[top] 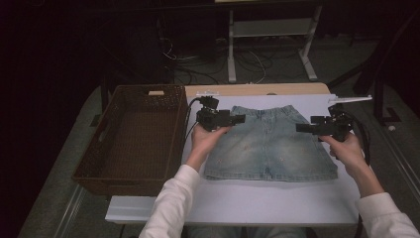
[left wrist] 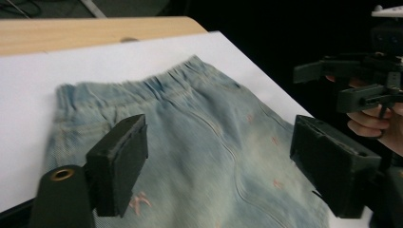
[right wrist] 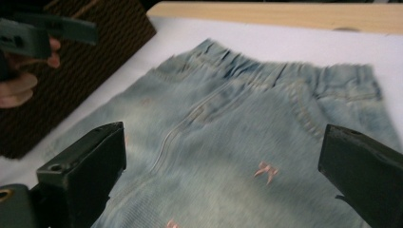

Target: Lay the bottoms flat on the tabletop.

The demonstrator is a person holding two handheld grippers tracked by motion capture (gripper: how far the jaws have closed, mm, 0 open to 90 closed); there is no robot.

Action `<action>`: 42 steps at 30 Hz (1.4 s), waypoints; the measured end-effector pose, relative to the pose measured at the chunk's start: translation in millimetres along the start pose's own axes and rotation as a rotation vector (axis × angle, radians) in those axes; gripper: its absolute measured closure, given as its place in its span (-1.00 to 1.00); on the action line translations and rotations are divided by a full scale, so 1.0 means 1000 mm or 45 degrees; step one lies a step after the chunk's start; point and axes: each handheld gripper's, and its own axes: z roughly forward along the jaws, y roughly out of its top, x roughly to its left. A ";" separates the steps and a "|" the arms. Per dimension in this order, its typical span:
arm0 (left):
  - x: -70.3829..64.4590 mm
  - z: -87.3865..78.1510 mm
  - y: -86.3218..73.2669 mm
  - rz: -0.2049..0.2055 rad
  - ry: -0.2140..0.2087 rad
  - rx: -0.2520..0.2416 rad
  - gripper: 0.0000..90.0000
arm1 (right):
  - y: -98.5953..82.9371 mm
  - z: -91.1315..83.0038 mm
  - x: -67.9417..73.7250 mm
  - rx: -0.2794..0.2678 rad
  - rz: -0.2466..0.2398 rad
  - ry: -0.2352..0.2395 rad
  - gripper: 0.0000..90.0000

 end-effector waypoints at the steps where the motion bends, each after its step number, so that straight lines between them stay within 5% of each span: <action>1: -0.001 0.000 -0.002 0.005 -0.006 0.013 -0.60 | -0.002 0.001 0.002 0.009 -0.007 0.010 -0.98; 7: -0.005 -0.008 -0.021 -0.006 -0.045 0.029 -0.68 | -0.019 0.007 0.022 0.038 -0.066 0.092 -0.97; 10: -0.006 -0.013 -0.033 -0.032 -0.068 0.028 -0.68 | -0.029 0.011 0.035 0.097 -0.128 0.088 -0.91; 19: -0.006 -0.027 -0.064 -0.042 -0.058 0.060 -0.68 | -0.053 0.028 0.068 0.238 -0.230 0.155 -0.92; 25: -0.003 -0.037 -0.075 -0.046 -0.046 0.057 -0.67 | -0.065 0.043 0.076 0.308 -0.253 0.173 -0.90; 36: -0.009 -0.042 -0.086 0.007 0.007 0.117 -0.68 | -0.073 0.078 0.072 0.412 -0.201 0.099 -0.63; 42: -0.008 -0.043 -0.093 -0.009 0.053 0.147 -0.68 | -0.074 0.082 0.079 0.404 -0.296 -0.014 0.03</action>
